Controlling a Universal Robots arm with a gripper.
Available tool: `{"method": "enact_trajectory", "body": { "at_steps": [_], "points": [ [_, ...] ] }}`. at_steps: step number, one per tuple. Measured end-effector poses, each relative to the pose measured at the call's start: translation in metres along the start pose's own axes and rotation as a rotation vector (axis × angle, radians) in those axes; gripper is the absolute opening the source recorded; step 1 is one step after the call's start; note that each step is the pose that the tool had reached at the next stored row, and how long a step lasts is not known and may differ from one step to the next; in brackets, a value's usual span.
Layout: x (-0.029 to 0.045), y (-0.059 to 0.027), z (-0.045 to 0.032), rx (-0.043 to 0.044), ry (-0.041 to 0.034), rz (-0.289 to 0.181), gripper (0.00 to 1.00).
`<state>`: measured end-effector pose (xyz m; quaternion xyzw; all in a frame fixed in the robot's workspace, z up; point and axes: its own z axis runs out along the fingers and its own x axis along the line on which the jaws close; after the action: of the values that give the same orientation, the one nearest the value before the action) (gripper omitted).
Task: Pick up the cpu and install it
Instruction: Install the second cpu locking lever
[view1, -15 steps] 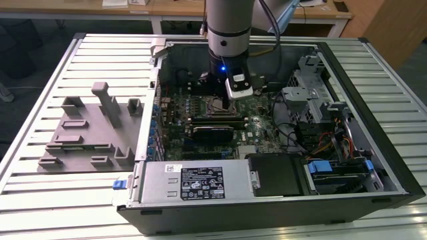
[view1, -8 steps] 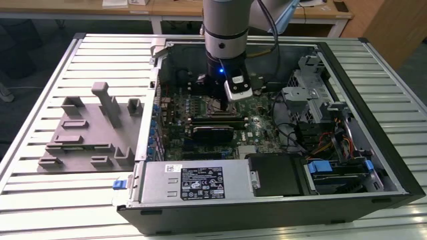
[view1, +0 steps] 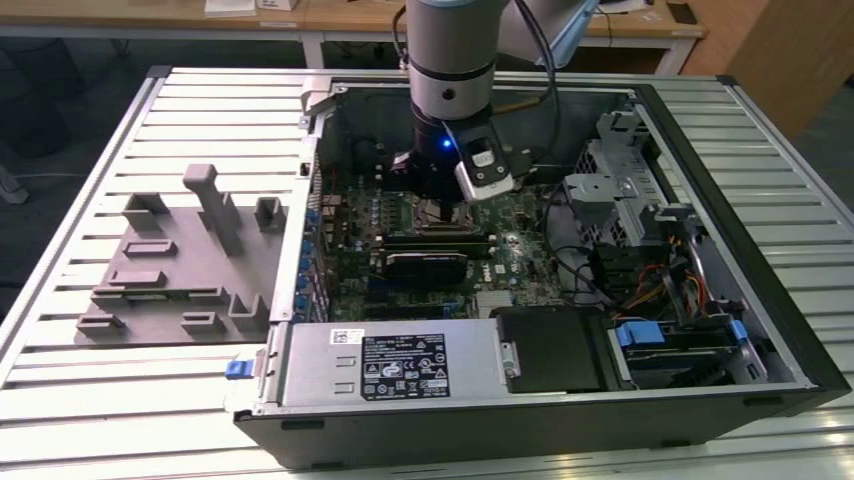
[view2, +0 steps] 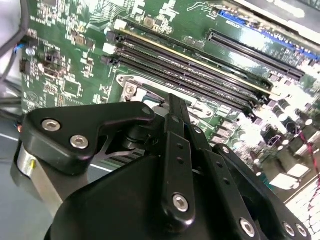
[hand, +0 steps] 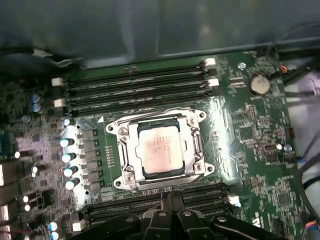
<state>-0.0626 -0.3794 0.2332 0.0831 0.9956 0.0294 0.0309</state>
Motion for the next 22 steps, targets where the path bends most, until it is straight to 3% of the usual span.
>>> {"method": "enact_trajectory", "body": {
  "at_steps": [11, 18, 22],
  "points": [
    [0.0067, -0.0015, 0.0048, -0.006, 0.0066, -0.105, 0.11],
    [0.0226, -0.0048, 0.0073, -0.0072, 0.0077, -0.123, 0.11],
    [0.0242, -0.0071, 0.0094, -0.0159, 0.0092, -0.13, 0.11]
  ]
}}
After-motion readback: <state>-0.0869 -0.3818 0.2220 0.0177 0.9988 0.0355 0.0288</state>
